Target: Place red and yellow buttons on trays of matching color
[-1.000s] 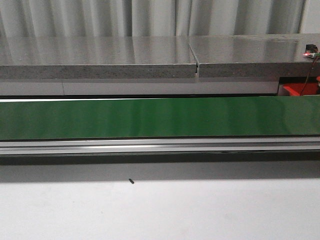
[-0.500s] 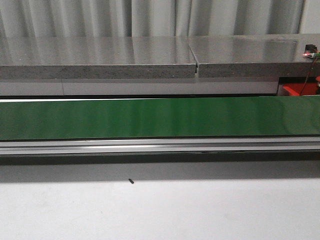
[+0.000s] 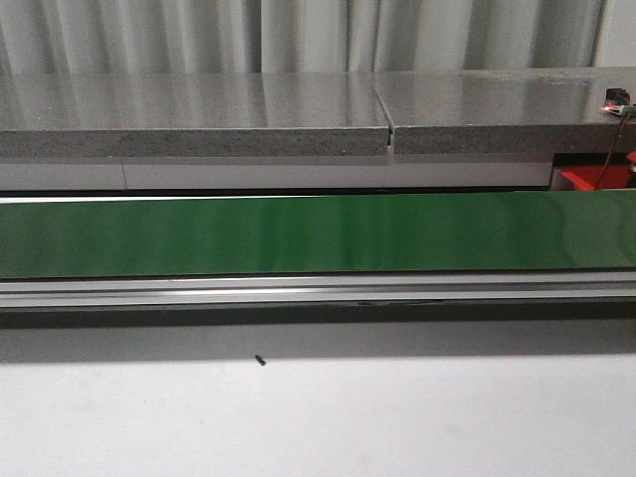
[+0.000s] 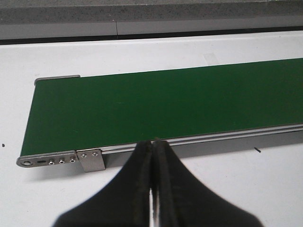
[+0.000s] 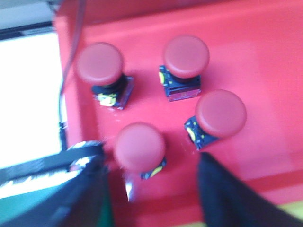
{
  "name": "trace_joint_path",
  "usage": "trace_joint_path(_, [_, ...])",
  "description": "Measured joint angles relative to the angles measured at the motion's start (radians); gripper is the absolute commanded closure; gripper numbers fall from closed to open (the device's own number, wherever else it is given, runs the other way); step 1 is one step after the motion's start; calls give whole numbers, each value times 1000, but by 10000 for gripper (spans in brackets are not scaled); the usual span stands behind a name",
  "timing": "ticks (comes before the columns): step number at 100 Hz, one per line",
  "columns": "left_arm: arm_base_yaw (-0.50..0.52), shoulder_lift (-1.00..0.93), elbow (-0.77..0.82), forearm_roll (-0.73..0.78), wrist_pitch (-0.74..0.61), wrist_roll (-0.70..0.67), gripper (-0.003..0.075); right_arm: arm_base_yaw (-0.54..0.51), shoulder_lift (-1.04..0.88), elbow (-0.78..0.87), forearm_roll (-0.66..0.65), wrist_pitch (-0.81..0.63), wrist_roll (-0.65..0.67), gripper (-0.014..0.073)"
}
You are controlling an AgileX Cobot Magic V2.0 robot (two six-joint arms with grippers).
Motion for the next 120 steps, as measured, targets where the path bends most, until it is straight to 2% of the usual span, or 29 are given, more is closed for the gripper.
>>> trace_joint_path(12, [0, 0, 0, 0, 0, 0, 741, 41, -100, 64, -30, 12, 0, 670])
trace_joint_path(58, [0, 0, 0, 0, 0, 0, 741, 225, -427, 256, -26, 33, 0, 661])
trace_joint_path(94, [0, 0, 0, 0, 0, 0, 741, 235, -721, 504, 14, -48, 0, 661])
trace_joint_path(120, [0, 0, 0, 0, 0, 0, 741, 235, -941, 621, 14, -87, 0, 661])
